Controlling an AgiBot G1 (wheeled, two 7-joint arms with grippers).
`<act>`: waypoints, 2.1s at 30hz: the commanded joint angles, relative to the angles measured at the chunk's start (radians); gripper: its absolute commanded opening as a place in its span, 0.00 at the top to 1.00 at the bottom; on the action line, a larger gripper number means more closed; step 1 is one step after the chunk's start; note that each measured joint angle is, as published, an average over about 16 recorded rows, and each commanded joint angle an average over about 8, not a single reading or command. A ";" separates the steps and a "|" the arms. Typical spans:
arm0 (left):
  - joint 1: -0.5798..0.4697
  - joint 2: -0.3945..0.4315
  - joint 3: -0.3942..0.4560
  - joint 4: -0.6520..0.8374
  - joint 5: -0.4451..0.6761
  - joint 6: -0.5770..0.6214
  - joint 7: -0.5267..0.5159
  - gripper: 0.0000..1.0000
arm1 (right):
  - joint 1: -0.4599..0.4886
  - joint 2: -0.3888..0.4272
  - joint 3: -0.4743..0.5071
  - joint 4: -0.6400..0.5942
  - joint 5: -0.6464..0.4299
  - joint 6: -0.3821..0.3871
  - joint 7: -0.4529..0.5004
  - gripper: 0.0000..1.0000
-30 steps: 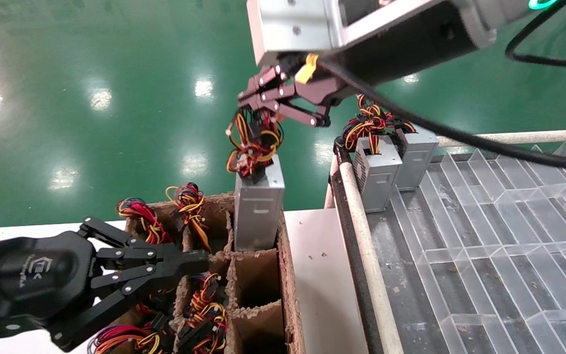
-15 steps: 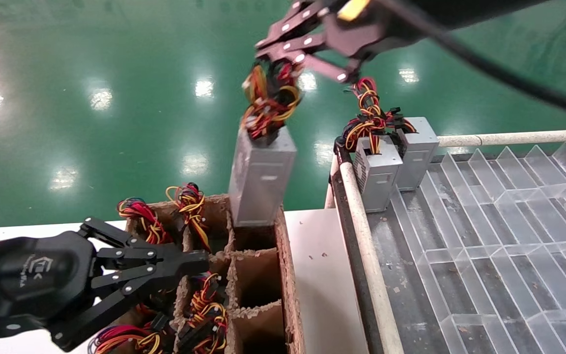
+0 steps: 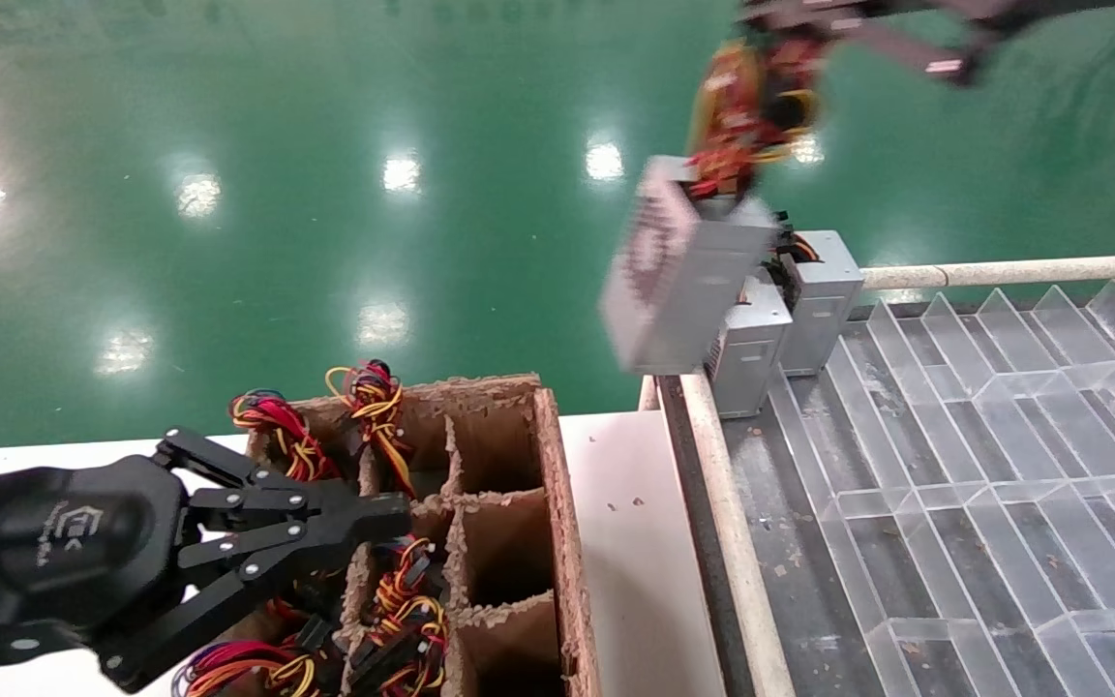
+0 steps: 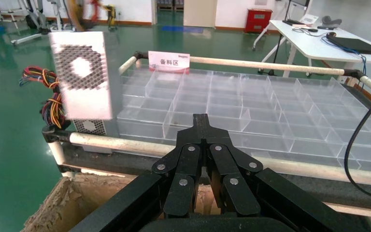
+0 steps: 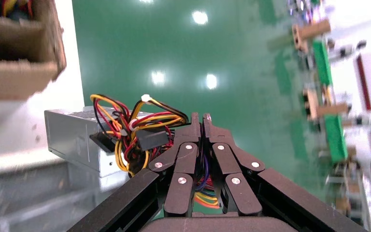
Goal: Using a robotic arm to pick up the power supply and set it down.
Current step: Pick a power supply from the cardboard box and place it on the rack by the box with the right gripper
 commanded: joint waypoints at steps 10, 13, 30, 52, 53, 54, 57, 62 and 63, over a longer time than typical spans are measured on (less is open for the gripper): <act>0.000 0.000 0.000 0.000 0.000 0.000 0.000 1.00 | 0.001 0.179 0.000 -0.002 -0.023 -0.061 0.005 1.00; 0.000 0.000 0.000 0.000 0.000 0.000 0.000 1.00 | -0.016 0.217 -0.005 -0.005 -0.026 -0.059 -0.001 1.00; 0.000 0.000 0.000 0.000 0.000 0.000 0.000 1.00 | -0.167 0.264 -0.031 -0.090 0.010 0.063 -0.092 1.00; 0.000 0.000 0.000 0.000 0.000 0.000 0.000 1.00 | -0.231 0.149 -0.058 -0.300 0.004 0.135 -0.252 1.00; 0.000 0.000 0.000 0.000 0.000 0.000 0.000 1.00 | -0.234 0.143 -0.058 -0.308 0.007 0.135 -0.260 1.00; 0.000 0.000 0.000 0.000 0.000 0.000 0.000 1.00 | -0.237 0.137 -0.059 -0.316 0.011 0.135 -0.268 1.00; 0.000 0.000 0.000 0.000 0.000 0.000 0.000 1.00 | -0.247 0.117 -0.059 -0.338 0.029 0.134 -0.294 1.00; 0.000 0.000 0.000 0.000 0.000 0.000 0.000 1.00 | -0.261 0.086 -0.058 -0.377 0.053 0.132 -0.338 1.00; 0.000 0.000 0.000 0.000 0.000 0.000 0.000 1.00 | -0.264 0.081 -0.058 -0.385 0.056 0.132 -0.345 1.00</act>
